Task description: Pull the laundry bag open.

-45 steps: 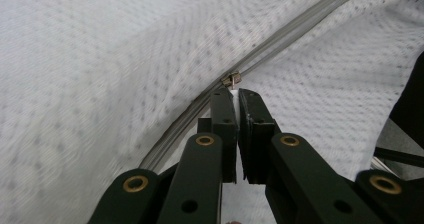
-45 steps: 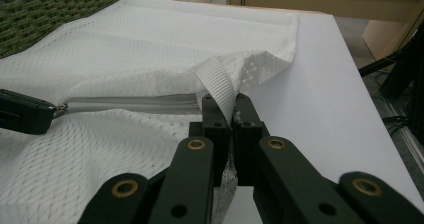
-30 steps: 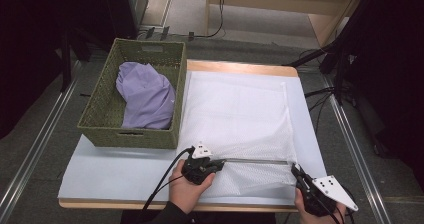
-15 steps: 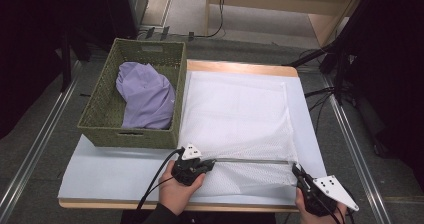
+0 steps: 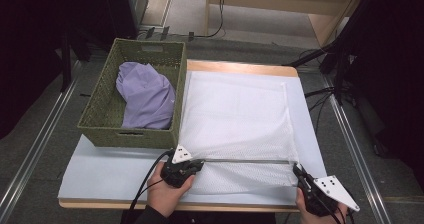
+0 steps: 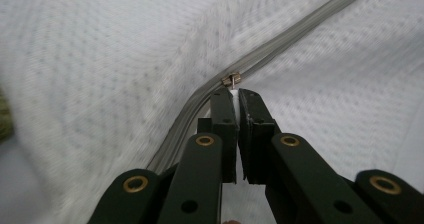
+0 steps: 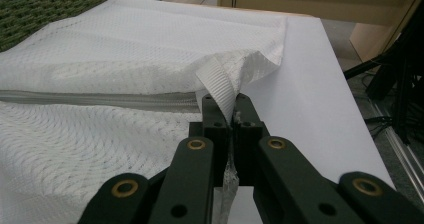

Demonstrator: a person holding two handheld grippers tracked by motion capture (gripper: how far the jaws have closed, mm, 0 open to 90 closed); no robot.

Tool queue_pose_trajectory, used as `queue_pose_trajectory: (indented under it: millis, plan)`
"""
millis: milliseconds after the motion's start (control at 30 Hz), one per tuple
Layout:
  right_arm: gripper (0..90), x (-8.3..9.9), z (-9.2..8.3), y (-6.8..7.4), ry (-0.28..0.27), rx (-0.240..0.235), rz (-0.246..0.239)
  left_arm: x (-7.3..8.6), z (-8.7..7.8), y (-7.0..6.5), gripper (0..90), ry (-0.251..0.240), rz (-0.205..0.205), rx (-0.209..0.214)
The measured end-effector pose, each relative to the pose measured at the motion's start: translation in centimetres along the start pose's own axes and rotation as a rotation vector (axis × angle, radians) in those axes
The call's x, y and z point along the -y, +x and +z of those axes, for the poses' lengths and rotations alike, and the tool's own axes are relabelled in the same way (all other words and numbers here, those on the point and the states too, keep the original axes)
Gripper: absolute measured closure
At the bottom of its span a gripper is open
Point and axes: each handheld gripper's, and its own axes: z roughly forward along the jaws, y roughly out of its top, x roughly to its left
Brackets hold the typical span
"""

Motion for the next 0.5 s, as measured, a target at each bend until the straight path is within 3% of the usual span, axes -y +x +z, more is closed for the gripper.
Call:
queue_pose_trajectory:
  millis: [167, 500]
  plan:
    - [88.8, 0.0, -0.1, -0.3, 0.000, 0.009, 0.008, 0.9, -1.1, 1.2, 87.5, -0.002, -0.014, -0.030]
    - [88.8, 0.0, -0.1, -0.2, -0.003, 0.011, 0.000, 1.5, -2.2, 2.0, 87.5, 0.009, -0.001, -0.049]
